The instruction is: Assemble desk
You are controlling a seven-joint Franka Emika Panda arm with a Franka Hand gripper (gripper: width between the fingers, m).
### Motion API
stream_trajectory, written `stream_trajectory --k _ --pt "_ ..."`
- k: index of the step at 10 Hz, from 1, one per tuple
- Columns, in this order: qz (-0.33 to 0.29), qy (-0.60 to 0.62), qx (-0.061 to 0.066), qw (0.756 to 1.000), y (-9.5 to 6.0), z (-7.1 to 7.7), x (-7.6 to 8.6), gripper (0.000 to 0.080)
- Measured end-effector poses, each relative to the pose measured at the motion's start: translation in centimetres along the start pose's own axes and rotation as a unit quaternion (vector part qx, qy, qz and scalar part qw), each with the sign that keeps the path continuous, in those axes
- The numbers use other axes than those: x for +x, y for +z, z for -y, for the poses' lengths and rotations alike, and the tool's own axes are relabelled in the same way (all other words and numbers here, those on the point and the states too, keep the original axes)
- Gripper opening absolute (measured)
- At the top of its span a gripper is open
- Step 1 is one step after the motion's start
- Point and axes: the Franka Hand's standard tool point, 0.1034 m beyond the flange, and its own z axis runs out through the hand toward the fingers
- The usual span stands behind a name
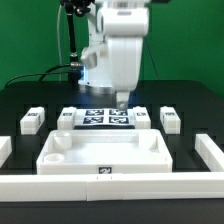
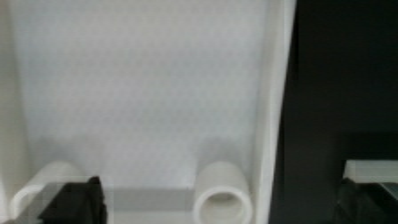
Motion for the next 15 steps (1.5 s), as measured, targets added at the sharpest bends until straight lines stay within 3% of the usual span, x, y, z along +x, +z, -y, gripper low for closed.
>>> stream_trajectory --k 1,3,7,9,10,12,15 --pt "-0.003 0.000 -0.003 1.000 1.6 0.4 -0.5 0.0650" --pt "-0.010 0.010 0.012 1.000 5.2 1.8 -1.4 0.0650" --pt "-0.012 0.014 0.008 1.000 6.1 1.7 -1.5 0.0650" --pt "-0.012 0.014 0.008 1.000 6.1 1.7 -1.5 0.0365" --pt "-0.012 0.014 0.008 1.000 6.1 1.7 -1.5 0.0365" --pt "-0.012 0.014 0.009 1.000 6.1 1.7 -1.5 0.0064" --pt "-0.012 0.014 0.009 1.000 6.1 1.7 -1.6 0.0055"
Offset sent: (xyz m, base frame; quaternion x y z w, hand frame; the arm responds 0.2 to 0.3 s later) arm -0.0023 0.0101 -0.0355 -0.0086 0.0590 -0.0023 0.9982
